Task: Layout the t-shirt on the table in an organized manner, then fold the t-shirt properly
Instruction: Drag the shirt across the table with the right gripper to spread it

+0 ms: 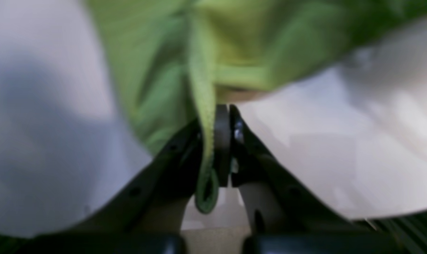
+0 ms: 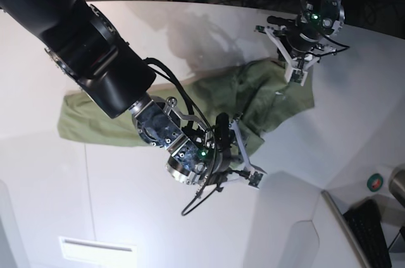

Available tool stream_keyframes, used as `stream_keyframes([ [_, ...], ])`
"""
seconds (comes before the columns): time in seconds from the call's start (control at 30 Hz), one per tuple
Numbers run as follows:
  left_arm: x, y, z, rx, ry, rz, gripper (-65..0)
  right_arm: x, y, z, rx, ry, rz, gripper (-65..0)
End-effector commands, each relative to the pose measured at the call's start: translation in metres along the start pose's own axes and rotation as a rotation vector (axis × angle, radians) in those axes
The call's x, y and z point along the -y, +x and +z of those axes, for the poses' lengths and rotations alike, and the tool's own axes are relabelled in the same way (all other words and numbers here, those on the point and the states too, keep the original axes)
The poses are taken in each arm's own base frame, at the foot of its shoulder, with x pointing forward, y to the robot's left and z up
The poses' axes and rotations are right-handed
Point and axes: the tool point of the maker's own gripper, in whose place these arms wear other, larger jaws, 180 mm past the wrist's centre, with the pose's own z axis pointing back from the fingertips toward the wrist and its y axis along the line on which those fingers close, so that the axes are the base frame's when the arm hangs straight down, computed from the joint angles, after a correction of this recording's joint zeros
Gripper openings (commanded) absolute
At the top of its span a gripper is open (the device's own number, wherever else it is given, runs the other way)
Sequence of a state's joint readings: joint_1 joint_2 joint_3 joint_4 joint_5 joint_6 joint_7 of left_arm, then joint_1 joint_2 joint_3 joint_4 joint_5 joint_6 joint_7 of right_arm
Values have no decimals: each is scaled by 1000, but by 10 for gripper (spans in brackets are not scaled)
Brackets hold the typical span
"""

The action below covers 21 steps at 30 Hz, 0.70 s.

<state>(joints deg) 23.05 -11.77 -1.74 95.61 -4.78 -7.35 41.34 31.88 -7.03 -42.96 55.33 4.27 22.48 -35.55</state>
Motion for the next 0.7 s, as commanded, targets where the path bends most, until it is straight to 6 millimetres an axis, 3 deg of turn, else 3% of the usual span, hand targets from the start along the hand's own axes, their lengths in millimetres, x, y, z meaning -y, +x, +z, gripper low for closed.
stream_keyframes([
  [0.0, 2, 5, 3, 22, -7, -11, -650, 7, 27, 7, 62, -16, 9, -291],
  [0.17, 15, 5, 1, 19, -34, -23, -650, -10, 21, 0, 33, -2, 63, -293],
  [0.27, 11, 5, 2, 21, -26, -18, -650, 11, 11, -1, 19, -100, -48, -294],
  [0.37, 10, 5, 2, 21, -23, -20, -650, 40, -10, 5, 11, -154, -190, -291],
  [0.5, 9, 4, 2, 19, -21, -20, -650, 45, -47, 0, -46, -153, -298, -291],
  [0.67, 6, 5, 3, 21, -17, -27, -650, 66, -110, 2, -139, -186, -444, -294],
])
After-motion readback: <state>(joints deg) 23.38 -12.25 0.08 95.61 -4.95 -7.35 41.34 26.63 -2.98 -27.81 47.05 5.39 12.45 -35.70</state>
